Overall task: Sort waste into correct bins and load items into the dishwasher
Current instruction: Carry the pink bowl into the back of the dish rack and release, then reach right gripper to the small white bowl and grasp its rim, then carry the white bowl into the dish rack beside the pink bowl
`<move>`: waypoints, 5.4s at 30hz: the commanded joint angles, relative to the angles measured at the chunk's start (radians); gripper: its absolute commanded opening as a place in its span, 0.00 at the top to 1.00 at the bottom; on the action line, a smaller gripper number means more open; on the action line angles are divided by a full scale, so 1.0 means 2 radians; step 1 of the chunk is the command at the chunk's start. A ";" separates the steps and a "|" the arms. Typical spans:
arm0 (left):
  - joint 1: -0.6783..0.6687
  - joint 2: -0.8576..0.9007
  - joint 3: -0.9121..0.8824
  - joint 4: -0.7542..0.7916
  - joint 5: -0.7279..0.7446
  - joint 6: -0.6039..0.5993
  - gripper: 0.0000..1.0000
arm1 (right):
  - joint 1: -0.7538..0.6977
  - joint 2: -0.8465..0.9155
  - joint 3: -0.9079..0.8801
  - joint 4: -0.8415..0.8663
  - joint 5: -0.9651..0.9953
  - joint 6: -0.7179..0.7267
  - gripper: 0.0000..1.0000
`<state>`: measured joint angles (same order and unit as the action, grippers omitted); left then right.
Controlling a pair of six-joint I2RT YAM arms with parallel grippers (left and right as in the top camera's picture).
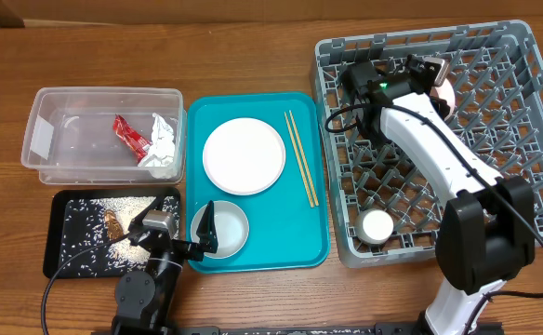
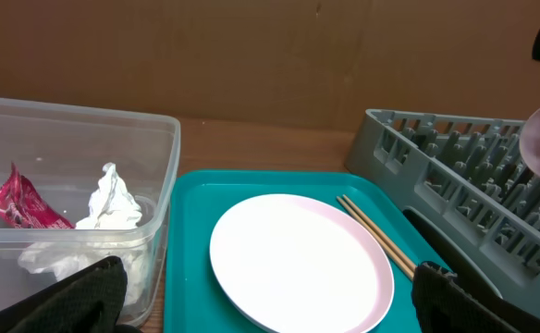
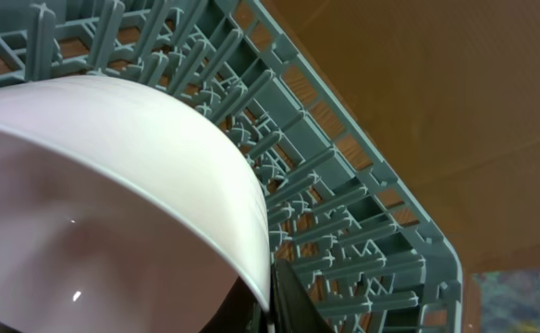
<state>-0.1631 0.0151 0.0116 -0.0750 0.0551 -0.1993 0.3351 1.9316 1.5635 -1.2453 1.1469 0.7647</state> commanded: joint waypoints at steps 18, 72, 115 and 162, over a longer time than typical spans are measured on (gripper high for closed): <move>0.003 -0.005 -0.003 0.001 -0.005 0.010 0.00 | -0.003 0.035 0.004 -0.022 0.030 -0.003 0.96; 0.003 -0.005 -0.003 0.001 -0.005 0.010 0.00 | 0.269 -0.066 -0.059 0.164 -0.673 -0.104 0.47; 0.003 -0.005 -0.003 0.001 -0.005 0.010 0.00 | -0.017 -0.153 -0.053 0.031 0.013 0.010 0.96; 0.003 -0.005 -0.003 0.001 -0.005 0.010 0.00 | -0.079 -0.019 -0.076 0.056 0.051 -0.029 0.96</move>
<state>-0.1631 0.0151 0.0113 -0.0750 0.0551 -0.1993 0.1791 1.8816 1.4189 -1.1370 1.2114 0.7151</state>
